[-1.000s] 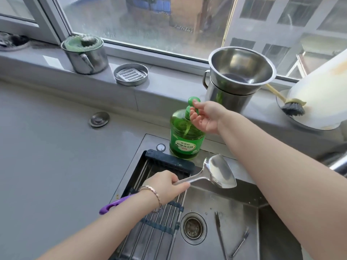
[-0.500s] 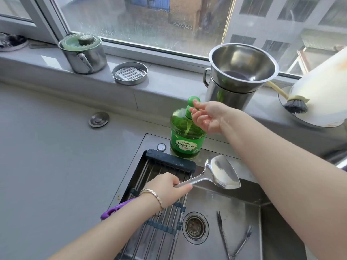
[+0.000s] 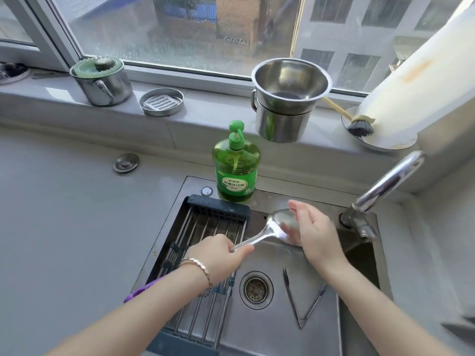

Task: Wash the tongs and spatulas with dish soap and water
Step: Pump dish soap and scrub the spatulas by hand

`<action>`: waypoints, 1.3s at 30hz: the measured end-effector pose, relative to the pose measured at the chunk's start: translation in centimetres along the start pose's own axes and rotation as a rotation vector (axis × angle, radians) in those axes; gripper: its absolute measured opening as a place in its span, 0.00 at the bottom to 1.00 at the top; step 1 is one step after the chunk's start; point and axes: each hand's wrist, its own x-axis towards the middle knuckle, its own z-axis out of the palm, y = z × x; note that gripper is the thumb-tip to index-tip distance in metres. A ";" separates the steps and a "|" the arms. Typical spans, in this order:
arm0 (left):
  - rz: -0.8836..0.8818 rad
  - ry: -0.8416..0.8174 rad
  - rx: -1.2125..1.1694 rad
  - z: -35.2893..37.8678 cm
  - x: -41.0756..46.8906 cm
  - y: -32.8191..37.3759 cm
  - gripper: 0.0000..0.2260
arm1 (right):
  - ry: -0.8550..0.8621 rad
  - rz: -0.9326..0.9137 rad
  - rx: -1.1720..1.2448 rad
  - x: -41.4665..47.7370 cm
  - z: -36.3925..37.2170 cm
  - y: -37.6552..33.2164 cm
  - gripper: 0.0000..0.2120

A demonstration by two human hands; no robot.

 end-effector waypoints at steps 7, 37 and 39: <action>0.142 0.025 0.242 3.0 -3.5 2.4 0.25 | -0.377 -0.263 -0.734 -6.1 -4.5 7.4 0.43; 0.254 0.149 0.299 5.2 -6.5 5.0 0.26 | -0.262 -0.482 -0.767 -9.6 -6.7 8.5 0.44; 0.269 0.146 0.292 5.4 -6.9 5.0 0.26 | -0.143 -0.275 -0.675 -8.5 -8.0 8.4 0.47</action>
